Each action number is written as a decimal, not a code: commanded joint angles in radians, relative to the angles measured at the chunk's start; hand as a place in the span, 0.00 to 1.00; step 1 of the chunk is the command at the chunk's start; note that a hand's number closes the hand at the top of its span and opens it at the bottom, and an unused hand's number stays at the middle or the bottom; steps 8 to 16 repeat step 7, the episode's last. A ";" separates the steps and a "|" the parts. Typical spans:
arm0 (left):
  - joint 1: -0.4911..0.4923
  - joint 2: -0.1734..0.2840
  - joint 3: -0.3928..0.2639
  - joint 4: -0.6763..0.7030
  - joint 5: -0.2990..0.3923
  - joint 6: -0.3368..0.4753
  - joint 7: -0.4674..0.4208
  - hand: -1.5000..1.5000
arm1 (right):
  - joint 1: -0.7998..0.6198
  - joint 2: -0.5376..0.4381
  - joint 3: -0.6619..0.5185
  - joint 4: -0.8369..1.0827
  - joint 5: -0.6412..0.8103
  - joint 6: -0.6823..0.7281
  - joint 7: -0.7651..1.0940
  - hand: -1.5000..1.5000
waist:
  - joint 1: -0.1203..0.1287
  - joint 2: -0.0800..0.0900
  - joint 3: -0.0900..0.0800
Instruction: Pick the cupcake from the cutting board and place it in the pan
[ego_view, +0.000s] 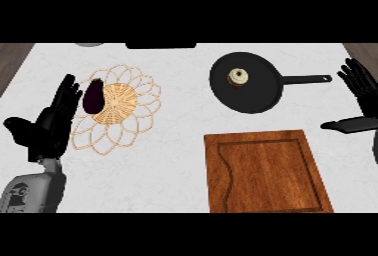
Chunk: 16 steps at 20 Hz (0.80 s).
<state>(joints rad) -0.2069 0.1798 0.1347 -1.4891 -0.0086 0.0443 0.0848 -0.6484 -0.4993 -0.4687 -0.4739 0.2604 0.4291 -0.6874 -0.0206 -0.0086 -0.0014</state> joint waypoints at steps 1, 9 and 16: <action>-0.002 0.032 0.036 -0.045 0.030 -0.011 0.066 0.50 | 0.132 -0.010 0.004 -0.184 -0.064 0.101 0.050 0.00 | -0.006 -0.004 -0.001; 0.040 0.032 0.018 -0.108 0.041 -0.046 0.071 0.50 | 0.290 0.061 0.041 -0.512 -0.130 0.083 0.230 0.00 | 0.013 0.003 0.001; 0.040 0.032 0.018 -0.108 0.041 -0.046 0.071 0.50 | 0.290 0.061 0.041 -0.512 -0.130 0.083 0.230 0.00 | 0.013 0.003 0.001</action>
